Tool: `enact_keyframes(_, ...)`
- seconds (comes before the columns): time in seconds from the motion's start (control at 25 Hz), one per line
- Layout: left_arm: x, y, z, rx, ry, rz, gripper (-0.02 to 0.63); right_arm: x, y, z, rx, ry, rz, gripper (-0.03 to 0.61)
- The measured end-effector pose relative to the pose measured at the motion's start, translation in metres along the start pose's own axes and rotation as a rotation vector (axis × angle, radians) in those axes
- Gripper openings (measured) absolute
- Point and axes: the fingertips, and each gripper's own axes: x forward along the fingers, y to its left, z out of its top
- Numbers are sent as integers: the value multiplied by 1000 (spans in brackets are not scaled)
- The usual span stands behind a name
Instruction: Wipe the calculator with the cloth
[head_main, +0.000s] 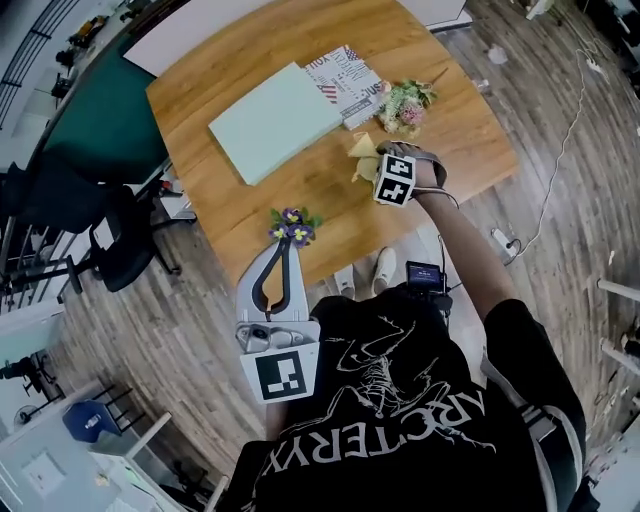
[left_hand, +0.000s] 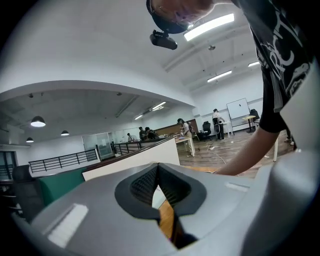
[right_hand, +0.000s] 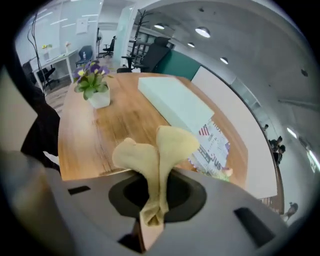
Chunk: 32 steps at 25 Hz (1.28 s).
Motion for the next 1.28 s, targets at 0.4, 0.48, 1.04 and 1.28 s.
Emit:
enact_keyframes(0.4, -15, 7, -14, 7, 64, 73, 11, 59, 6, -13, -147, 129, 43, 56)
enact_keyframes(0.48, -15, 5, -15, 3, 65, 72, 9, 60, 9, -14, -142, 126, 43, 55)
enact_keyframes(1.04, -4, -11, -4, 2, -1, -3, 11, 22, 95, -19, -157, 74, 138, 56)
enact_keyframes(1.28, -2, -13, 2, -1, -39, -25, 11, 8, 132, -21, -134, 64, 171, 57)
